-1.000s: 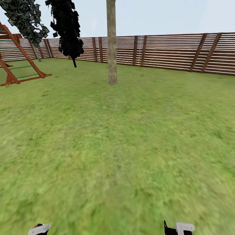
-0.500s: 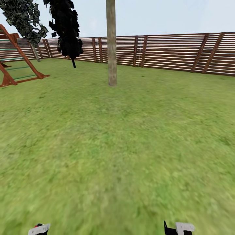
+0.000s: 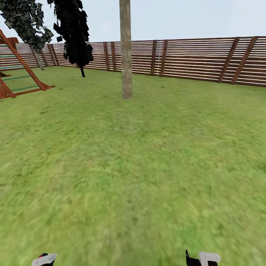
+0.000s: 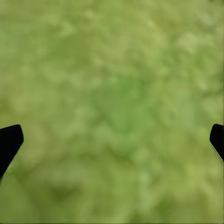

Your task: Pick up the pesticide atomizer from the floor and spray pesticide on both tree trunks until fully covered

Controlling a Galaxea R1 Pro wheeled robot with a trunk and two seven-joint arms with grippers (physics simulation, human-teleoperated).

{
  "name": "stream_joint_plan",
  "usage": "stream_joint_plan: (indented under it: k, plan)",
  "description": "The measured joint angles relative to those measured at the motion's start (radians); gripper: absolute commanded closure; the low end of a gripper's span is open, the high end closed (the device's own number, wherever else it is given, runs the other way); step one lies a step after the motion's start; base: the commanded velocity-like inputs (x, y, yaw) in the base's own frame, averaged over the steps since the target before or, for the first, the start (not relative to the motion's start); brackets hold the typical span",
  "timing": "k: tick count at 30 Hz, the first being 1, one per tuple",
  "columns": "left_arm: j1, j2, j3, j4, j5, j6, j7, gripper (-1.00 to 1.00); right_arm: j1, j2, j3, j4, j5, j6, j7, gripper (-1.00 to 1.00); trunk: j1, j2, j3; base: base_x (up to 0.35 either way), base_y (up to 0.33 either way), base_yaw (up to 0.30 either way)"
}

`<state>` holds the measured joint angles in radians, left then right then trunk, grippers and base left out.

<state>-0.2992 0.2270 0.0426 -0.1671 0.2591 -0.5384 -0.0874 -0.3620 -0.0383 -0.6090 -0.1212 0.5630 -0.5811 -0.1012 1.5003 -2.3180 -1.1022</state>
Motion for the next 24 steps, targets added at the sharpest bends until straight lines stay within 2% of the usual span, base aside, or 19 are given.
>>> stream_joint_plan:
  k: [24]
  plan:
    - [0.0,0.0,0.0,0.0,0.0,0.0,0.0,1.0,0.0,0.0,0.0,0.0,0.0,0.0,0.0,-1.0,0.0,0.0,0.0,0.343,0.0,0.0]
